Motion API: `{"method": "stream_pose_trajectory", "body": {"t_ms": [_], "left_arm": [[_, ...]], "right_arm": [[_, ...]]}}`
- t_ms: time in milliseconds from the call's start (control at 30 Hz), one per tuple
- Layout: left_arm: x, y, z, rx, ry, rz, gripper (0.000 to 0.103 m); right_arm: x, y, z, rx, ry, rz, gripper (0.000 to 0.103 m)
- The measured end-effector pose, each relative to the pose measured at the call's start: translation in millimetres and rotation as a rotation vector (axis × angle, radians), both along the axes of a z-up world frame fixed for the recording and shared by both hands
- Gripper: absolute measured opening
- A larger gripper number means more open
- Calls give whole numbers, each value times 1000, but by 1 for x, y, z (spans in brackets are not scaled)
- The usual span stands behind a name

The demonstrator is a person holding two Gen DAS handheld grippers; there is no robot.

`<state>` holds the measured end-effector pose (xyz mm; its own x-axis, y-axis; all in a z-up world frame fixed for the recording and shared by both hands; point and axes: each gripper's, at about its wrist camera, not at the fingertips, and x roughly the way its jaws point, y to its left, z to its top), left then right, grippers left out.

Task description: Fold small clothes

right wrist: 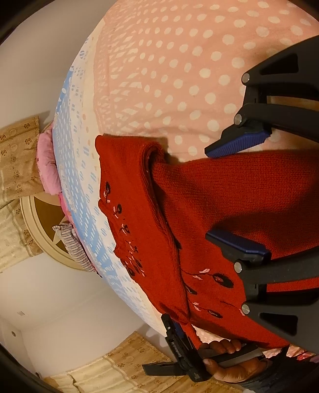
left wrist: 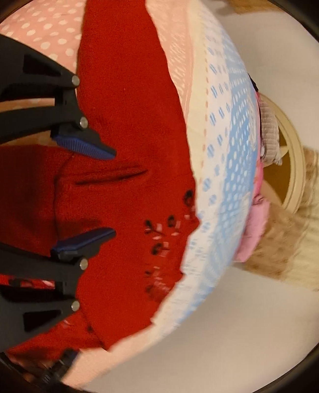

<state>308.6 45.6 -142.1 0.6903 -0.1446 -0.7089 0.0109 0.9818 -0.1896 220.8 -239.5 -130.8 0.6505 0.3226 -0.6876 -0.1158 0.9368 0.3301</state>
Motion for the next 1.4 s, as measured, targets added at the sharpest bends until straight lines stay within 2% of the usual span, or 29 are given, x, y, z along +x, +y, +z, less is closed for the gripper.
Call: {"method": "stream_pose_trajectory", "body": {"t_ms": [33, 67, 133, 200, 300, 367, 467, 500, 633, 700, 800, 900, 1000, 1033, 1067, 1100, 1133, 1167, 1200, 1267, 1400], "left_arm": [[3, -2, -3, 5, 17, -15, 28], [6, -4, -6, 11, 35, -18, 9], [5, 0, -4, 5, 20, -3, 4], [-7, 4, 7, 21, -56, 29, 4], [-18, 12, 14, 29, -90, 50, 4], [-20, 20, 12, 22, -85, 79, 4], [-12, 22, 0, -17, -30, 51, 5], [-9, 22, -4, -17, -3, 54, 6], [-8, 17, -7, 9, 13, 59, 11], [-7, 17, -10, 11, 25, 61, 11], [-9, 20, -10, -5, 22, 68, 12], [-12, 22, -11, -22, 20, 74, 12], [-14, 24, -12, -41, 15, 79, 14], [-14, 25, -12, -47, 14, 81, 15], [-15, 27, -12, -51, 12, 88, 22], [-17, 29, -11, -64, 9, 93, 30], [-20, 30, -10, -81, 0, 89, 34], [-24, 31, -8, -89, -9, 94, 45], [-29, 33, -5, -83, -20, 117, 64], [-44, 38, 3, -76, -67, 155, 82], [-65, 59, 13, -47, -99, 181, 82]], "right_arm": [[0, 0, 0, -1, -1, 0, 62], [0, 0, 0, -1, -2, 0, 62], [0, -1, 0, 6, -5, -1, 62], [-1, -3, 0, 24, -8, -3, 62], [-2, -6, -1, 48, -15, -7, 62], [-2, -6, -1, 51, -16, -8, 62], [-2, -6, -1, 45, -16, -7, 62], [-1, -7, 0, 40, -16, -8, 62], [-3, -6, 16, 11, -24, -59, 62], [3, 0, 31, 22, -52, -25, 62], [30, 22, 53, -15, -66, 67, 63], [63, 33, 42, 39, 26, 116, 63], [85, 32, 4, -14, 147, 47, 63], [81, 34, 2, -20, 131, 46, 63], [76, 36, 4, -37, 110, 42, 63], [71, 42, 5, -77, 129, 41, 63], [70, 46, 6, -101, 147, 43, 63], [68, 51, 10, -127, 142, 39, 63], [67, 57, 17, -146, 123, 45, 63], [70, 75, 30, -153, 87, 83, 63], [86, 119, 40, -167, 30, 174, 63]]}}
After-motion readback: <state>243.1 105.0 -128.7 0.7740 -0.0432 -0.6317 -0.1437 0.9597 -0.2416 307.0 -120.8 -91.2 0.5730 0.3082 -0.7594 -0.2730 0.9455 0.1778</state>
